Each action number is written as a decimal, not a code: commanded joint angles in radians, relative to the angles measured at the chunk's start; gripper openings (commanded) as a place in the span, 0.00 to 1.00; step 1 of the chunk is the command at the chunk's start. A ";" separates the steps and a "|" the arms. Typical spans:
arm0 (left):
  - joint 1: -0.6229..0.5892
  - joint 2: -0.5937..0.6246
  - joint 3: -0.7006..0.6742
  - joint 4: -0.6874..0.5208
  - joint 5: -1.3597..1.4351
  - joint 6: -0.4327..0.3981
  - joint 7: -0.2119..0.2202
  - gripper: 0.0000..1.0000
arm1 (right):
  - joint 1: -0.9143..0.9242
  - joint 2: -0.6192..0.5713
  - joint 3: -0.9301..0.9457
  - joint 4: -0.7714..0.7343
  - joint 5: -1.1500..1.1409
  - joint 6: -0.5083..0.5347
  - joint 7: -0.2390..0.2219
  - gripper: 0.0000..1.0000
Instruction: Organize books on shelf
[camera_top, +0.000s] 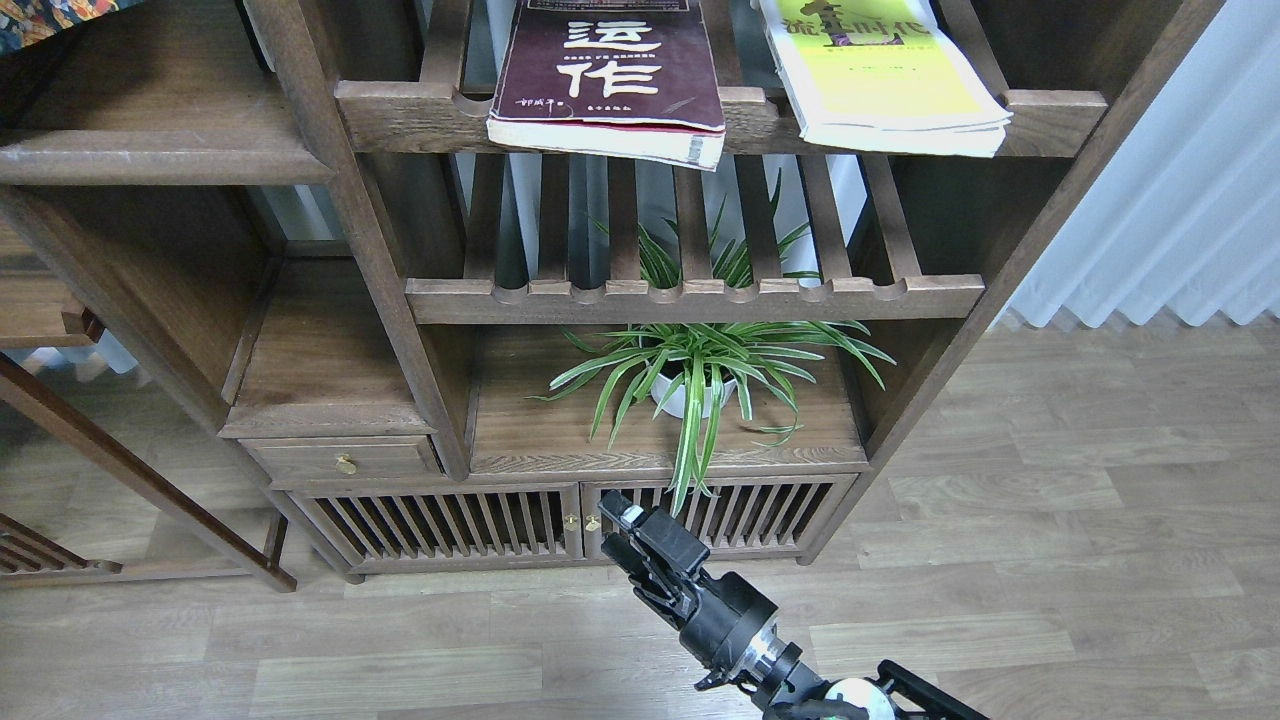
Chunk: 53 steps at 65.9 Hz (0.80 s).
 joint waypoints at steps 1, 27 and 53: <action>0.001 0.005 0.022 -0.005 0.001 0.000 0.000 0.04 | 0.000 0.000 0.026 0.003 0.000 0.000 0.000 0.93; -0.048 0.030 0.110 0.076 -0.021 0.000 -0.245 0.05 | 0.008 -0.003 0.068 0.012 0.031 0.000 -0.002 0.93; -0.085 0.034 0.156 0.222 -0.127 0.000 -0.329 0.05 | 0.011 -0.006 0.101 0.015 0.034 0.000 -0.003 0.93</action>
